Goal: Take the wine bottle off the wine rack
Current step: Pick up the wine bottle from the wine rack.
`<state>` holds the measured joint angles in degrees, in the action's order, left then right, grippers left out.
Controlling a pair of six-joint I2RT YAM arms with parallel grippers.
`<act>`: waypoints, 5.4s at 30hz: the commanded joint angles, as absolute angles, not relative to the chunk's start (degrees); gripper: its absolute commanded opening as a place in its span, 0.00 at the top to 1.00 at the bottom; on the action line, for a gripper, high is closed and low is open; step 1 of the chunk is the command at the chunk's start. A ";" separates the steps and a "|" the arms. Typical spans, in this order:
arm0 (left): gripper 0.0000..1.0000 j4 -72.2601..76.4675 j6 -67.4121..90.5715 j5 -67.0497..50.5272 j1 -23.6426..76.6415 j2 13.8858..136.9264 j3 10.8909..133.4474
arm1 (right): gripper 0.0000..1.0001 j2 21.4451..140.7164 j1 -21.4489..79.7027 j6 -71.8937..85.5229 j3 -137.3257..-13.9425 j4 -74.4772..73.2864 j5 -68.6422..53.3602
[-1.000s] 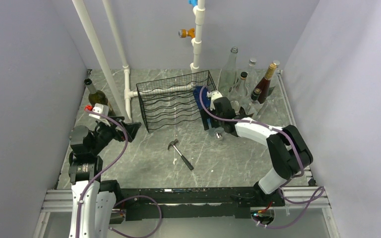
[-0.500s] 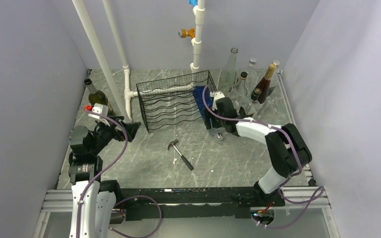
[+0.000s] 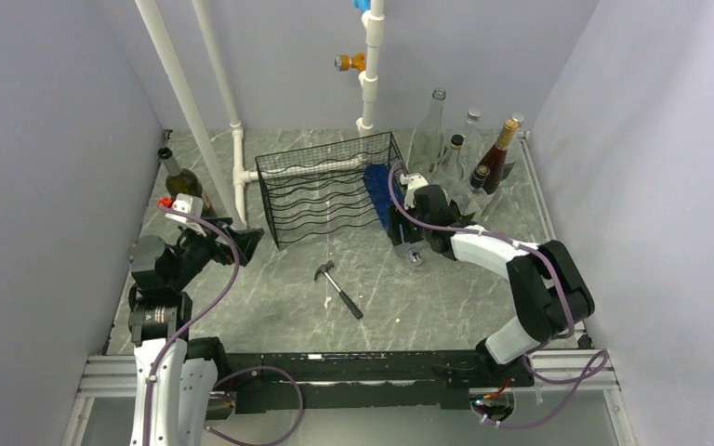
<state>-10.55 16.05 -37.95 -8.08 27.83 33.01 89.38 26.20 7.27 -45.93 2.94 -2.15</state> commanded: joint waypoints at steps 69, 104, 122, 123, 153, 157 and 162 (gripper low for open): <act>0.02 1.05 13.68 -41.90 17.06 33.73 30.48 | 1.00 57.30 27.07 -32.74 -43.48 -32.54 -18.63; 0.01 47.63 -18.77 -16.89 60.21 86.97 35.82 | 1.00 51.32 27.08 -59.00 -49.23 -50.77 -23.49; 0.05 56.16 -9.63 -24.44 60.21 101.83 43.40 | 1.00 51.07 27.25 -59.29 -50.34 -50.64 -26.41; 0.08 55.27 -9.59 -24.48 60.21 102.24 44.06 | 1.00 51.00 27.25 -59.20 -50.48 -50.62 -26.60; 1.00 61.28 -9.03 -13.01 60.23 94.41 37.99 | 0.17 52.62 19.80 -47.88 -58.83 -55.57 -33.77; 1.00 64.05 -7.96 -11.52 60.21 94.46 36.57 | 0.13 51.81 16.75 -47.91 -59.64 -56.42 -36.33; 1.00 66.58 -6.94 -9.22 60.22 94.32 35.25 | 0.12 50.88 13.73 -47.73 -59.93 -56.58 -38.89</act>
<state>53.63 -8.49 -11.62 60.18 98.30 34.89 52.05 15.66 -48.56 -57.80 -56.62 -34.04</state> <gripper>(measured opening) 0.660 0.873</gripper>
